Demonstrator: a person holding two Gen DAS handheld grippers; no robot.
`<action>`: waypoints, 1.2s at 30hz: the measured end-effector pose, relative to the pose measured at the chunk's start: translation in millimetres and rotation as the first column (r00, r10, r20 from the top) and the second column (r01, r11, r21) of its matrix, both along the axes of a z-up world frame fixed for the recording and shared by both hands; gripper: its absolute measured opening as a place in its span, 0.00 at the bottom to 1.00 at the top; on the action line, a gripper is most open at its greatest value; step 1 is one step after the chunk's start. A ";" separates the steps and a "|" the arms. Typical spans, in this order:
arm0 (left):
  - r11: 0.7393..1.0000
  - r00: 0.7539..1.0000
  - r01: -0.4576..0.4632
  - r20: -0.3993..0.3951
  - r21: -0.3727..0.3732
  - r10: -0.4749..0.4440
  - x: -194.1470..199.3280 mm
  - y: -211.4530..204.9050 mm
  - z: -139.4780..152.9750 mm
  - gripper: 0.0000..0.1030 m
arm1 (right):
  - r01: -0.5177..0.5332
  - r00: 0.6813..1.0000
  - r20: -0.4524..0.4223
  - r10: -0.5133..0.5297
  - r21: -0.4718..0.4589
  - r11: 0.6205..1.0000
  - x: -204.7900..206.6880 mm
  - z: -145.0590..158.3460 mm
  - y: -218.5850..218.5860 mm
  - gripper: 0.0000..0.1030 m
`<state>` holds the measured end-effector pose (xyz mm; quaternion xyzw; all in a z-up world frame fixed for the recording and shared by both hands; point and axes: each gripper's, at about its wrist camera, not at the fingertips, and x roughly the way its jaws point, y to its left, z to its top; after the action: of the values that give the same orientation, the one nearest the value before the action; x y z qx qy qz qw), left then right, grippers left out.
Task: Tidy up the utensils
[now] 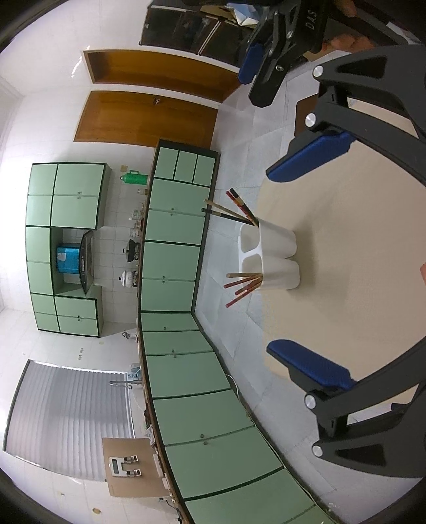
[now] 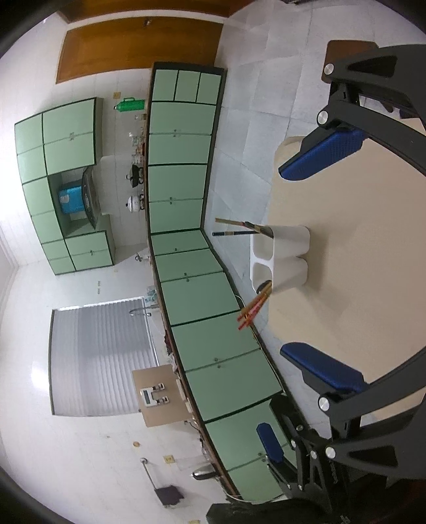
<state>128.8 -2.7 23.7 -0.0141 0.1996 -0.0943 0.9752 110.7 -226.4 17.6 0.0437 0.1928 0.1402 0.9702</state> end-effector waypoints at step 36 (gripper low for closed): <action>1.000 0.998 -0.011 0.066 0.005 0.011 -47.8 2.4 18.1 0.91 | -0.043 0.998 0.048 0.043 -0.013 0.999 -39.6 17.7 14.9 0.94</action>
<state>81.0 -0.3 41.8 -0.0095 0.1672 -0.0887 0.9819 71.2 -211.5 35.4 0.0304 0.1712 0.1608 0.9716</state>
